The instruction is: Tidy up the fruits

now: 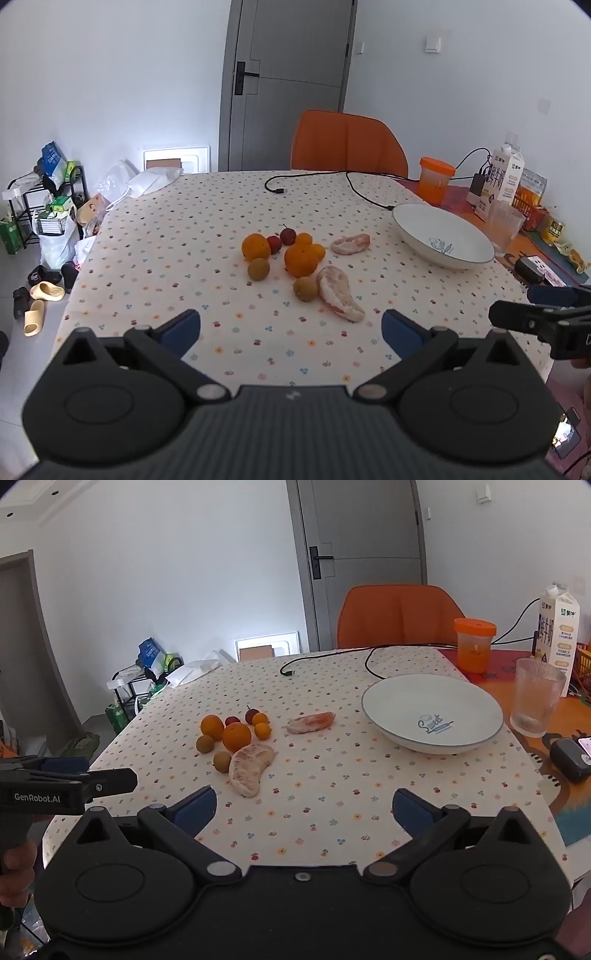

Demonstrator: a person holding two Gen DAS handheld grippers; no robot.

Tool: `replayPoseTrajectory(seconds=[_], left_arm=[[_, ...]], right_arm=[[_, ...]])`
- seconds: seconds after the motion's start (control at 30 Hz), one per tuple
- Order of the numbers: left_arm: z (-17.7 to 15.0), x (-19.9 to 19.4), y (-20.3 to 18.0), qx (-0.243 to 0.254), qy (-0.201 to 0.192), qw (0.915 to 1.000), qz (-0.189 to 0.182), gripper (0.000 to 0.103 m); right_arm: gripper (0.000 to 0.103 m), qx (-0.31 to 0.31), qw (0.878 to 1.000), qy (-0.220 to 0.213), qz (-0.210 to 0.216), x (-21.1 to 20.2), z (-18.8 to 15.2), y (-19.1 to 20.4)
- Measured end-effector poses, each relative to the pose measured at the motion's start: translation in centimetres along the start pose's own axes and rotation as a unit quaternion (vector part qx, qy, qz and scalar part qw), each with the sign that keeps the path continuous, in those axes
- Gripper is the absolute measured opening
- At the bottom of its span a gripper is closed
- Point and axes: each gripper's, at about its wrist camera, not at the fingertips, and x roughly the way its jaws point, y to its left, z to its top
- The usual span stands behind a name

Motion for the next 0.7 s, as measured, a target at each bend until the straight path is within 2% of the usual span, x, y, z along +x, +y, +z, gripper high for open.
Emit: replayPoseTrajectory(seconds=[0.7], left_arm=[[0.17,-0.2,0.22,-0.001,0.0,1.0,0.001,0.103]], right_arm=[[0.103,-0.002,1.0,-0.002,-0.002,0.0,0.14,0.27]])
